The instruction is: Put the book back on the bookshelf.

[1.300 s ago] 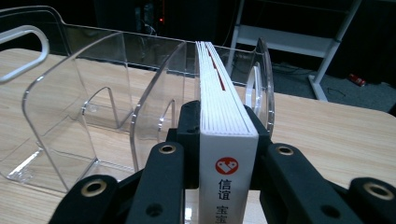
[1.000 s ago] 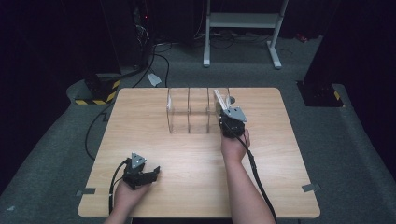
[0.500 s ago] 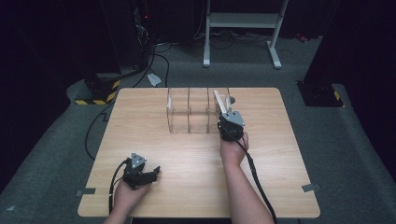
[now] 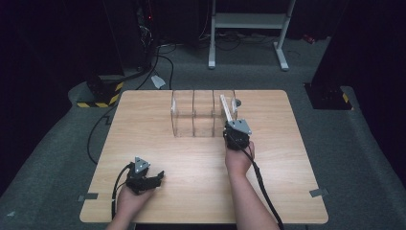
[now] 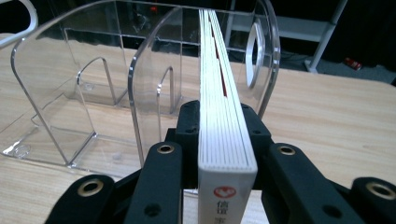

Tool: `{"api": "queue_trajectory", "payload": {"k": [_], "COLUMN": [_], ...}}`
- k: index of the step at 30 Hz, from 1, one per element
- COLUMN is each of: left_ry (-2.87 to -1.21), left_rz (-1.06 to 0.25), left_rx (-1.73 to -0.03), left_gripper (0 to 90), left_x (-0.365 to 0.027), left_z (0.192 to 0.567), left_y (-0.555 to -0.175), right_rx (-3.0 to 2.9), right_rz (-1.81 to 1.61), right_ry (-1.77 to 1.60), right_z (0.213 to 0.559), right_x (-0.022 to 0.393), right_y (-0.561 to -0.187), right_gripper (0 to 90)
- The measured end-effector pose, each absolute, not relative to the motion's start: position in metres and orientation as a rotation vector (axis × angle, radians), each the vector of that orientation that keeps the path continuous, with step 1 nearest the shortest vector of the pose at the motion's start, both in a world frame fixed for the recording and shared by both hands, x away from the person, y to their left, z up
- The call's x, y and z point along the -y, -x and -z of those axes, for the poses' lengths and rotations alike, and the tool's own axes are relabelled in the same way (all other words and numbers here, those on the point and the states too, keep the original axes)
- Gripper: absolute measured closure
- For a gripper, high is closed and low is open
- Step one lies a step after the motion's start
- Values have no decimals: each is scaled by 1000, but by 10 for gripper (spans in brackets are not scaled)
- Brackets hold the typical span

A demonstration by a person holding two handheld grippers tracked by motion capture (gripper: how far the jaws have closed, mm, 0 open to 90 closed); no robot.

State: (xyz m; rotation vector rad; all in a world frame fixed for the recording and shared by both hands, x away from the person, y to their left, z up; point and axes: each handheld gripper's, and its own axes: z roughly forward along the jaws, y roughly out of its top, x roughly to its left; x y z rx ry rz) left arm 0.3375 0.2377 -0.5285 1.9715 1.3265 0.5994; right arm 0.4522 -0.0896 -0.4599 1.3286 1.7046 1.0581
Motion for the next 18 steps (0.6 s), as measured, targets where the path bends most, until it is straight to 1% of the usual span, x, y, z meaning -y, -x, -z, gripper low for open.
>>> {"api": "queue_trajectory", "payload": {"k": [6,18], "left_ry": [-1972,-1972], "left_rz": [-600,-599], "left_rx": [-1326,-1326], "left_gripper": [242,242], "left_x": [-238,-238], "left_z": [529,529], "left_y": [-338,-338], "right_rx": [-1710,-1738], "right_rz": [-1070,-1120], "right_ry": [-1339,-1378], "right_z": [463,463], "right_x": [92,101], "right_y": [-451,-445], "right_gripper": [735,656]}}
